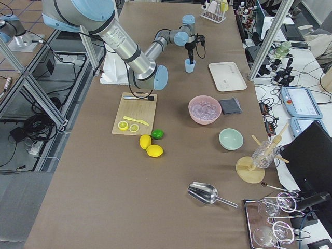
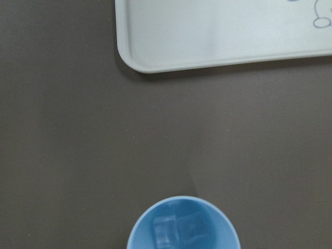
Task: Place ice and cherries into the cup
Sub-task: 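Open the right gripper to drop the ice cube into the cup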
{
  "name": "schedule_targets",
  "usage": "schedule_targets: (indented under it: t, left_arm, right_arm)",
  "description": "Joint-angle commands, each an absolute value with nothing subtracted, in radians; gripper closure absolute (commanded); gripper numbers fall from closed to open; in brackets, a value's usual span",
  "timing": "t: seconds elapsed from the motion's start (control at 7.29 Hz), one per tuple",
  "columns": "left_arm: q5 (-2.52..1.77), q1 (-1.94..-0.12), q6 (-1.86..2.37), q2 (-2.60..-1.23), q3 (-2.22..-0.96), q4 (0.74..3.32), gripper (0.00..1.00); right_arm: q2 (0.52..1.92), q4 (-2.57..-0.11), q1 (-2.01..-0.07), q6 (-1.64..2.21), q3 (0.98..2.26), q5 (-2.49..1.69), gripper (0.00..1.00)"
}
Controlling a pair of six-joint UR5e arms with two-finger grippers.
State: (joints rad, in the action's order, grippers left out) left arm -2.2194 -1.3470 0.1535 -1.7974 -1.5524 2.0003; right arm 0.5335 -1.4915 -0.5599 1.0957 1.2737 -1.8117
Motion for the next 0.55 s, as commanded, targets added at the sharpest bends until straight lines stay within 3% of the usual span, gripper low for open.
schedule_targets:
  t: [0.0,0.27,0.41]
  left_arm:
    - [-2.226,-1.347,0.156,-1.796,-1.554,1.996,0.02]
    - [-2.226,-1.345,0.161,-1.792,-1.565,2.002,0.02]
    - [-2.226,-1.345,0.231,-1.798,-1.587,2.002,0.02]
  right_arm:
    - [0.535,-1.523,-0.654,1.088,1.337,-1.891,0.01]
    - [0.616,-1.618,-0.815,0.964,1.483,-2.078,0.01]
    - [0.758,-1.606,-0.86,0.865,1.553,-2.091,0.01]
